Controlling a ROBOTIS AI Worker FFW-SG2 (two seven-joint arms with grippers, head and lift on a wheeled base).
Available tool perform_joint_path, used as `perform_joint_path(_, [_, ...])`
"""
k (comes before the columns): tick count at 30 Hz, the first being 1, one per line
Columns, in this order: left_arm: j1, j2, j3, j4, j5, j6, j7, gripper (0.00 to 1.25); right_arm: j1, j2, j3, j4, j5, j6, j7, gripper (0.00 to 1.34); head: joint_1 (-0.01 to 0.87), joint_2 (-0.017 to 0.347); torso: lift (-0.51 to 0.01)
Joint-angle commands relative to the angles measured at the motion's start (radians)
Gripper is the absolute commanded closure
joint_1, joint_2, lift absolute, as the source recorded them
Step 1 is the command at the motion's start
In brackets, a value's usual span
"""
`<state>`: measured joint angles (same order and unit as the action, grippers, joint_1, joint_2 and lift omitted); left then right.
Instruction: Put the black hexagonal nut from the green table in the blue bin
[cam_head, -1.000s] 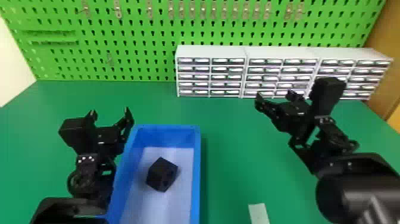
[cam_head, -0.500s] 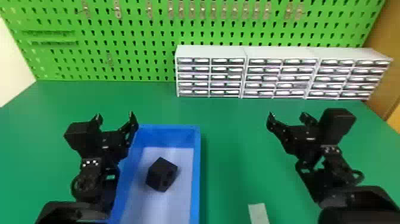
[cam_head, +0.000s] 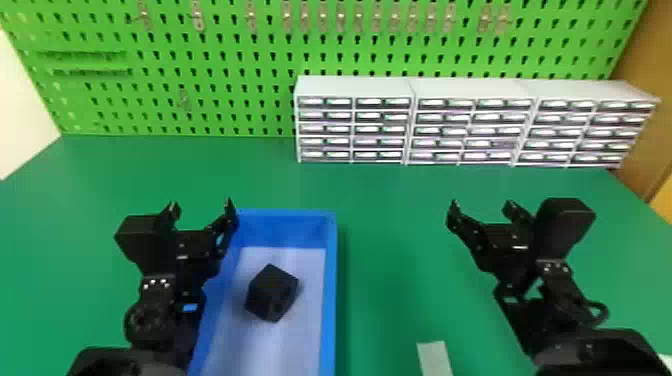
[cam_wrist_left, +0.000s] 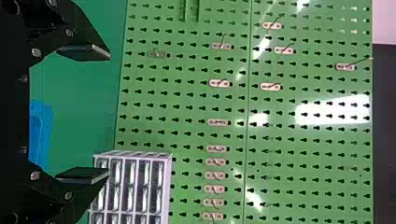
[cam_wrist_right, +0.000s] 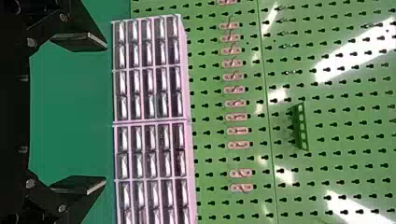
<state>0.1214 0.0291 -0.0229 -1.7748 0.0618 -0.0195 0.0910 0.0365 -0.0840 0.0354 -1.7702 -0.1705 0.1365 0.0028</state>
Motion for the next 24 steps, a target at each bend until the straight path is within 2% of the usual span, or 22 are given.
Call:
perform_joint_path(1, [-0.003,0.0,-0.002,0.0,0.0,0.003,-0.005,0.38,-0.006,0.003,0.0,0.0,0.002,0.0,0.0,0.27,0.657,0.057,-0.095])
perform_joint_path(24, [-0.011,0.0,-0.003,-0.003,-0.016,0.006,-0.024,0.38,-0.004,0.003,-0.011,0.0,0.003,-0.002,0.0,0.27,0.657,0.057,-0.095])
